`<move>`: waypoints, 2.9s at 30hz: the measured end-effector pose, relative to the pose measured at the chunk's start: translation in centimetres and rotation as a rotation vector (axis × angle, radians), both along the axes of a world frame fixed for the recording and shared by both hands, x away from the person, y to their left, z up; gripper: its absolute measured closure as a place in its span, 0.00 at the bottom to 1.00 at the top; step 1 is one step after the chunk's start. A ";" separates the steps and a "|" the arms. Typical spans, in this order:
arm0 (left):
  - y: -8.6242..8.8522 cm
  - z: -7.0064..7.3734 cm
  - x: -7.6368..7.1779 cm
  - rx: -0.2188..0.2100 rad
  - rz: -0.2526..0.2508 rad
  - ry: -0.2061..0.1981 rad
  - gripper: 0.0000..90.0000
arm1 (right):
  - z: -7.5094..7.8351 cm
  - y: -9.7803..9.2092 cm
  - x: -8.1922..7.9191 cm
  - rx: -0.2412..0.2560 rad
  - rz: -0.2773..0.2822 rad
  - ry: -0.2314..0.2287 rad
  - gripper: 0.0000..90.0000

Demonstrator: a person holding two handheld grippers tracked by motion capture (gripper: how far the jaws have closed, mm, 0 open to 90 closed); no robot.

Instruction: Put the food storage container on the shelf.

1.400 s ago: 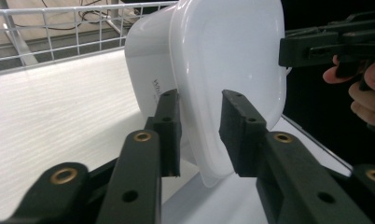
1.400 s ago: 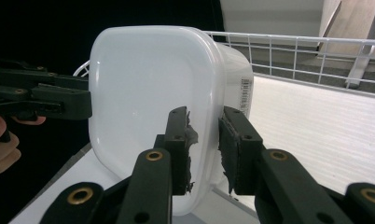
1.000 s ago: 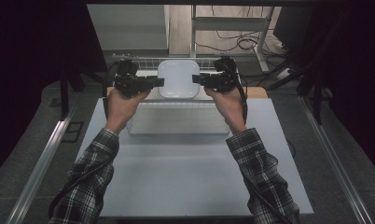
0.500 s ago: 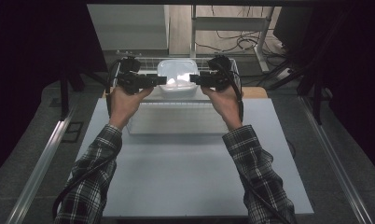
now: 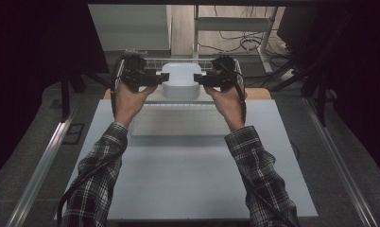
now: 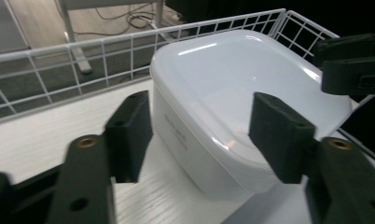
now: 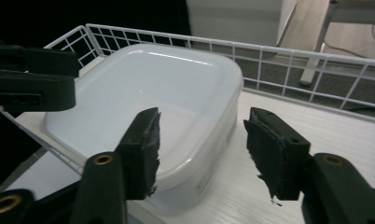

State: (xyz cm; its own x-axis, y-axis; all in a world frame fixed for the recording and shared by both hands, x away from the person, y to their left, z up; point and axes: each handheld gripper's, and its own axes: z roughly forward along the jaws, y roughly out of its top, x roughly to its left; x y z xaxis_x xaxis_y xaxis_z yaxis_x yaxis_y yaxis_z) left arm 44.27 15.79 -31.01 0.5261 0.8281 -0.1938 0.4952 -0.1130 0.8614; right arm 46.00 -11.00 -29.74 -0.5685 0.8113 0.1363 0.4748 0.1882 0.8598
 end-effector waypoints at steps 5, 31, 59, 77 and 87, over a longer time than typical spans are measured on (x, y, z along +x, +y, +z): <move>0.2 0.2 -0.6 -0.032 -0.063 -0.010 0.22 | 0.1 -0.6 -0.3 0.050 0.048 -0.039 0.24; -0.2 -2.5 -6.0 0.017 -0.229 -0.114 0.03 | -2.5 -2.2 -4.8 -0.049 0.208 -0.102 0.03; -0.9 -9.2 -11.2 0.038 -0.275 -0.098 0.04 | -7.5 -2.5 -9.3 -0.064 0.302 -0.080 0.01; -1.3 -14.5 -13.2 0.030 -0.280 -0.023 0.04 | -12.0 -3.0 -11.4 -0.109 0.314 -0.074 0.01; -0.8 -16.7 -14.9 0.039 -0.268 -0.005 0.04 | -14.5 -4.2 -12.7 -0.087 0.312 -0.047 0.00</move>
State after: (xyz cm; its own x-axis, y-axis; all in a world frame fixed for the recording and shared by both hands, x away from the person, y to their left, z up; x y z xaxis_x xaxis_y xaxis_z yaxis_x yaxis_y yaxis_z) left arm 29.39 15.00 -47.68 0.7281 0.6662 -0.1611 0.4391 -0.2729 0.8560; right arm 33.28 -15.24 -44.19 -0.7956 0.6043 0.0421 0.3429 0.3920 0.8536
